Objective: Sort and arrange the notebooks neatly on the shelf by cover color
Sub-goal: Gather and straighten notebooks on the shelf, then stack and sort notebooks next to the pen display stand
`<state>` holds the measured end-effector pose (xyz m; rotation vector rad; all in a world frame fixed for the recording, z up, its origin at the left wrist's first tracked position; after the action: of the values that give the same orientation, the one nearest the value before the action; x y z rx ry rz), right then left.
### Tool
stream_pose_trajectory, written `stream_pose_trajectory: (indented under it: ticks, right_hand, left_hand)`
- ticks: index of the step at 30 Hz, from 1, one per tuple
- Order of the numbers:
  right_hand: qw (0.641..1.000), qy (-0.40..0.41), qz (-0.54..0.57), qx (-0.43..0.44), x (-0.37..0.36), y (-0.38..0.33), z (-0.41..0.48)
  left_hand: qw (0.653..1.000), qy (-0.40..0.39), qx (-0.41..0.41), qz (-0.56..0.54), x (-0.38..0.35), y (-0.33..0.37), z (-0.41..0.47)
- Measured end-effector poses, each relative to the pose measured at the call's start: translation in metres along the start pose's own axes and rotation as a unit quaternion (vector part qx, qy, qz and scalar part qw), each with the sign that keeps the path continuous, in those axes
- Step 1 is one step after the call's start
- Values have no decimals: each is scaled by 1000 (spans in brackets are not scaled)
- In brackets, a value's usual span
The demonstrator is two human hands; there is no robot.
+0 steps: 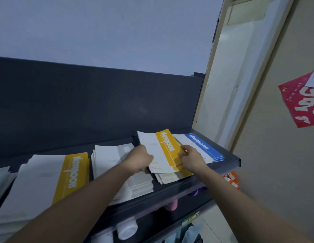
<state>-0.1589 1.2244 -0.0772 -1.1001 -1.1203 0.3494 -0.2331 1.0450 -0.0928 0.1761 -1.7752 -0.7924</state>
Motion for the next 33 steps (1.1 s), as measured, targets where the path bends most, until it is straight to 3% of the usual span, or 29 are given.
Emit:
stream_pose_trajectory:
  ticks: [6,13,18,23,27,33]
  right_hand:
    - [994,-51,-93,-4,0,17,25]
    - [966,-104,-235,24,-8,27,37]
    - [944,-90,-306,82,-9,20,38]
    - [943,-75,-268,182,-13,-4,28]
    - [925,-106,-242,272,-36,-36,9]
    - [876,-186,-231,381,-103,-95,-45]
  left_hand:
    - [994,-37,2,100,-21,16,17]
    - [961,-45,7,272,-36,26,17]
    - [948,-4,36,317,-33,29,11]
    - [941,111,65,314,-6,28,-11]
    - [895,199,94,387,28,12,-45]
    - [828,202,170,495,72,-39,-110]
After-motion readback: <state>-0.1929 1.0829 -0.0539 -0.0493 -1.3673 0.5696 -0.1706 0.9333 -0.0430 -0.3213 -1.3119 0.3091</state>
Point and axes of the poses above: each hand's wrist, its own z-axis towards the middle knuckle, its own x-axis out of the back of the hand, y = z × x, the point moved 10 cm from there along z, towards the middle knuckle, and after that the axes turned 15 degrees about z, right-handed, at the moved point
